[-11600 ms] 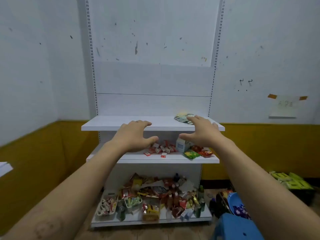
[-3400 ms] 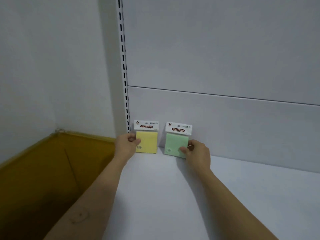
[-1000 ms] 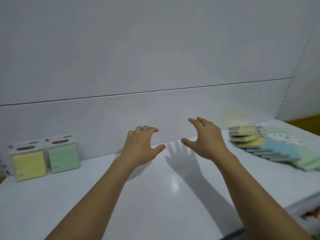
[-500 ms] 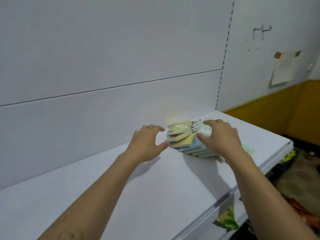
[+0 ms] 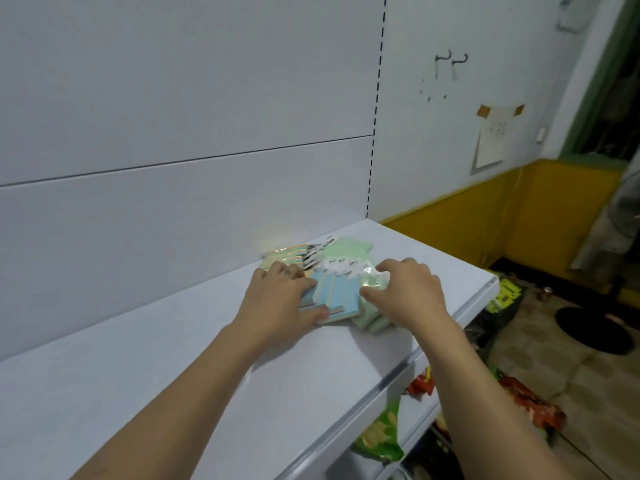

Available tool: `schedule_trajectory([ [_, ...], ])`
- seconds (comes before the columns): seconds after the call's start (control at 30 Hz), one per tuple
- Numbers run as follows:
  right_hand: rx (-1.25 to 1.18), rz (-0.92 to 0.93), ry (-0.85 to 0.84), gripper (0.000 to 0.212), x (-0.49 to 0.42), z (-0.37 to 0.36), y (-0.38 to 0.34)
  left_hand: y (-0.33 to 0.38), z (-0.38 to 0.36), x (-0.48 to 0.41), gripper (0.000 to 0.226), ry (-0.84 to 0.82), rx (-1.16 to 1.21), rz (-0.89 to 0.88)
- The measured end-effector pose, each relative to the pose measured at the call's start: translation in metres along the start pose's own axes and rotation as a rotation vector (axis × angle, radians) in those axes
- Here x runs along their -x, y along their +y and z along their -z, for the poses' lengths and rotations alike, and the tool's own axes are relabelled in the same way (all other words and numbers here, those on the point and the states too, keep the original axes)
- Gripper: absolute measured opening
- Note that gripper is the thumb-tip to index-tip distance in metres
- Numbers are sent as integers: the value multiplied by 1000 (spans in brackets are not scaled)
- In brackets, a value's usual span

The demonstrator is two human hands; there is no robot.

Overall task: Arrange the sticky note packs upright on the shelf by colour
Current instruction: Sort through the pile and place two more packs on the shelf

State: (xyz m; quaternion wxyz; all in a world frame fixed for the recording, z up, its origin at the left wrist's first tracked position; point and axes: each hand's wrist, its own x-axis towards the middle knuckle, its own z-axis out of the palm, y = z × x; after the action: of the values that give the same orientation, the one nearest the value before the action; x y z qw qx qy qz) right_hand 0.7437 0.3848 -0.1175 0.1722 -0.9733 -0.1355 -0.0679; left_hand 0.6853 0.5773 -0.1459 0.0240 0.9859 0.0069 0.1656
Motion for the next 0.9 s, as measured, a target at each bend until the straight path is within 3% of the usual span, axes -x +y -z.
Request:
schedule_trajectory([
  [0.1, -21, 27, 56, 48, 5, 3, -4, 5, -8, 4, 57, 26, 30, 35],
  [0.23, -36, 53, -38, 47, 8, 0, -19, -5, -2, 0, 68, 27, 53, 34],
  [0.37, -97, 55, -79, 55, 5, -12, -27, -16, -7, 14, 80, 40, 215, 191],
  [0.7, -159, 7, -183, 63, -7, -15, -29, -34, -19, 39, 36, 147, 422, 285],
  [0.8, -347, -7, -166, 68, -10, -18, -23, -34, -13, 45, 8, 197, 532, 354],
  [0.9, -660, -81, -161, 66, -9, -19, -18, -40, -17, 44, 6, 204, 496, 459],
])
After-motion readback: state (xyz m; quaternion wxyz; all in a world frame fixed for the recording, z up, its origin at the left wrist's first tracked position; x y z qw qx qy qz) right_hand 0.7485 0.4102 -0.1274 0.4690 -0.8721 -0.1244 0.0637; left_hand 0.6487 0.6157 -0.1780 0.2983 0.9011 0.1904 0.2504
